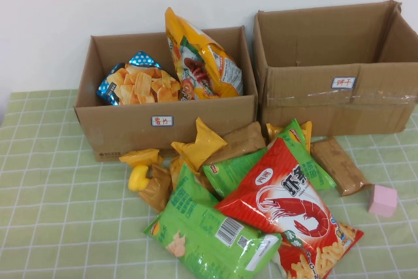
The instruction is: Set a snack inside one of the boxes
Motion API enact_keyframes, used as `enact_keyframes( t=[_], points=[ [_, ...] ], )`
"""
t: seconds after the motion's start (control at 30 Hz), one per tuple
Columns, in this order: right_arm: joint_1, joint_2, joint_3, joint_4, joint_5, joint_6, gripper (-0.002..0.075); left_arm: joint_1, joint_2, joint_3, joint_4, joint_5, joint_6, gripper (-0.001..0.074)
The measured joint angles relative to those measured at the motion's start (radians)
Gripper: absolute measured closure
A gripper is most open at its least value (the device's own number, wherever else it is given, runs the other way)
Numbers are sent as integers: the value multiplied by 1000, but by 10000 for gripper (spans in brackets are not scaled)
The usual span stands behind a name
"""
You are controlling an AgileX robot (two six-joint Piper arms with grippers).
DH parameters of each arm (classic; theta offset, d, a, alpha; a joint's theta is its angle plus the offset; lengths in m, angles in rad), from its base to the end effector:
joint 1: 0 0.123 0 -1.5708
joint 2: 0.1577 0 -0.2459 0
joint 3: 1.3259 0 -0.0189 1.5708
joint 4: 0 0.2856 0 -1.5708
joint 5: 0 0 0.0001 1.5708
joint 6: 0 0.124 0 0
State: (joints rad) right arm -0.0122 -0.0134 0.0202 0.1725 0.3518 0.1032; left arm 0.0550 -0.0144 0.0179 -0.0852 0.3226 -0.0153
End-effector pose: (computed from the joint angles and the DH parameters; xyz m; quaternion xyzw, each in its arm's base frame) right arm 0.1593 0.0054 0.1674 0.0921 0.7893 0.0999 0.5988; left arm 0.1600 0.0055 0.1715 -0.0510 0.7843 -0.0233 0.6178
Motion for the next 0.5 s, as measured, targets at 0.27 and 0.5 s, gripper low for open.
enact_keyframes(
  t=[0.27, 0.5],
  points=[
    [0, 0, 0, 25, 0, 0, 728, 0, 0, 0, -4, -8, 0, 736],
    [0, 0, 0, 27, 0, 0, 728, 0, 0, 0, -6, -12, 0, 736]
  ],
)
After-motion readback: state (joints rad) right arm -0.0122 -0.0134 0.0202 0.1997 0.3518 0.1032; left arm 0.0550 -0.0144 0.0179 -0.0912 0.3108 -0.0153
